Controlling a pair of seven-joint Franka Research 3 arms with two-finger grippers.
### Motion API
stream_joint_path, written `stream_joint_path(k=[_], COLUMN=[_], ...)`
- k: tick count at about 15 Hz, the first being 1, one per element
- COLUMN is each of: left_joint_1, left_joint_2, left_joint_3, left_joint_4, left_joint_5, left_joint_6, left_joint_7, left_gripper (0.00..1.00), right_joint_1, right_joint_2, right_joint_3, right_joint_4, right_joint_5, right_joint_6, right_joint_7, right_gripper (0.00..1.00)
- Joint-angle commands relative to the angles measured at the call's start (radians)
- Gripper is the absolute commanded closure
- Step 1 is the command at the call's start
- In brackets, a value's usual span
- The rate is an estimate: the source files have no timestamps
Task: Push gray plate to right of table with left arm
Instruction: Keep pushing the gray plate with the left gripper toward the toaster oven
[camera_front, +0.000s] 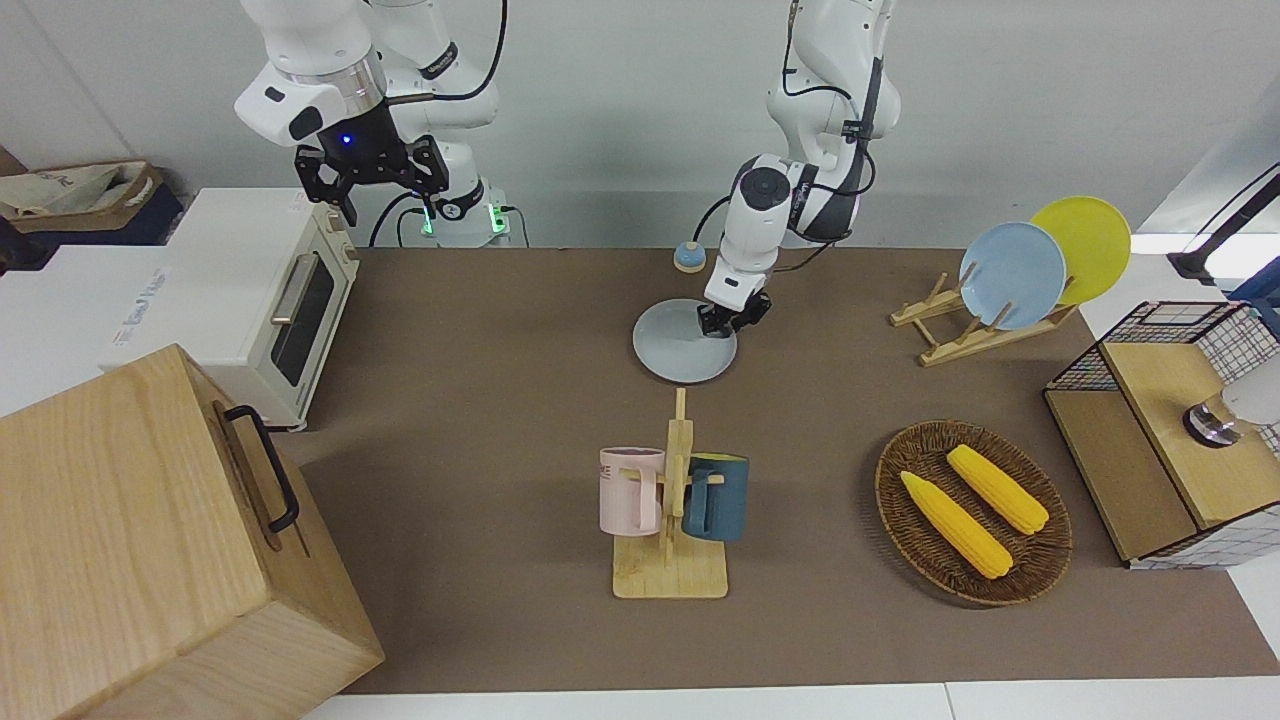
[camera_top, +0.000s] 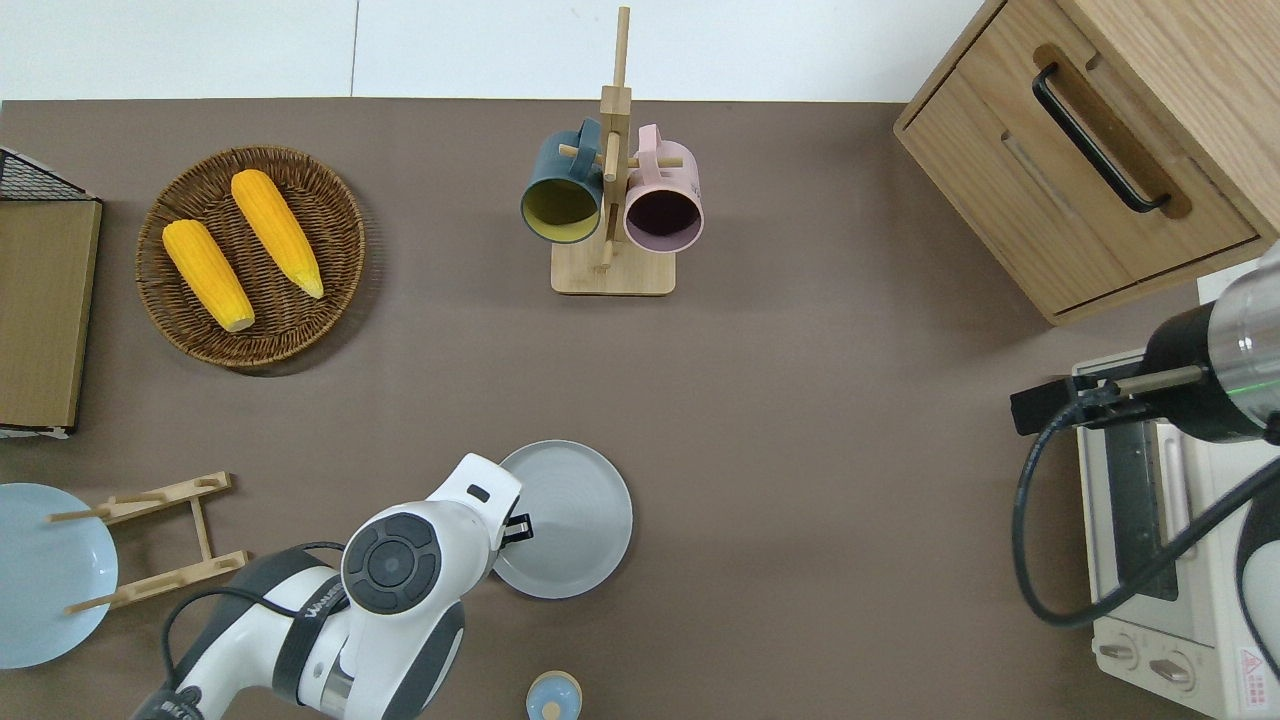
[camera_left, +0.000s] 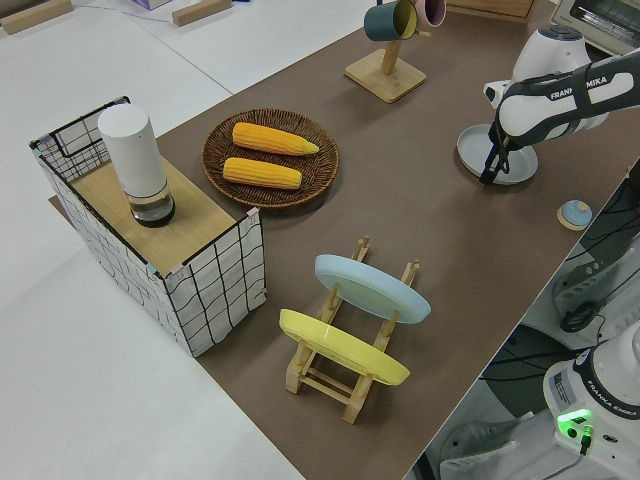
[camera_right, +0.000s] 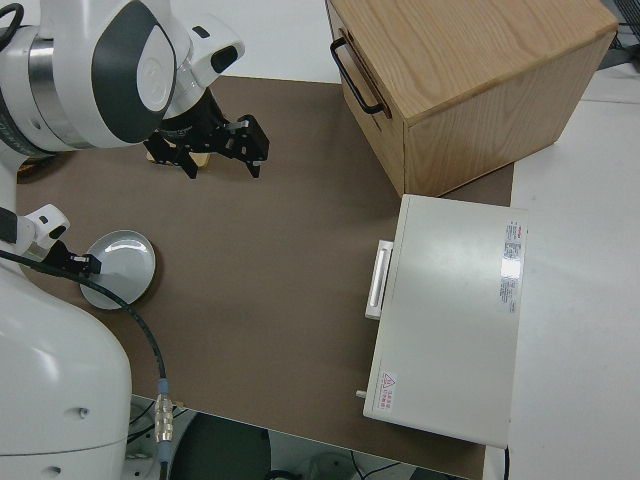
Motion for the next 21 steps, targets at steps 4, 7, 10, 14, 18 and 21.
stream_joint_path(k=[4,7,10,14,18,21], left_joint_1=[-0.132,-0.175,-0.223,-0.284,-0.333,-0.353], left_joint_2=[0.147,0.194,0.245,0.332,0.404,0.423], left_joint_3=[0.008,0.006,0.008,0.008,0.008,0.008], left_joint_4=[0.160,0.217,0.286,0.413,0.499,0.536], left_joint_5=[0.005,0.007,0.008,0.039,0.126,0.126], left_joint_6=[-0.018,-0.018,-0.018,-0.029,-0.030,-0.030], left_joint_7=[-0.193,-0.240,-0.280,-0.399,-0.533,-0.565], left_gripper=[1.00,1.00,1.00,1.00,1.00,1.00], right_joint_1=[-0.020,-0.020,-0.020,-0.020,-0.020,-0.020], right_joint_2=[-0.003,-0.003,-0.003,-0.003,-0.003,-0.003], right_joint_3=[0.015,0.013,0.013,0.015,0.013,0.015], right_joint_4=[0.008,0.008,0.008,0.008,0.008,0.008], right_joint_5=[0.010,0.010,0.010,0.010,0.010,0.010], right_joint_6=[-0.014,-0.014,-0.014,-0.014,-0.014,-0.014], right_joint_7=[0.002,0.002,0.002,0.002,0.002,0.002], right_gripper=[0.017,0.017,0.017,0.017,0.017,0.017])
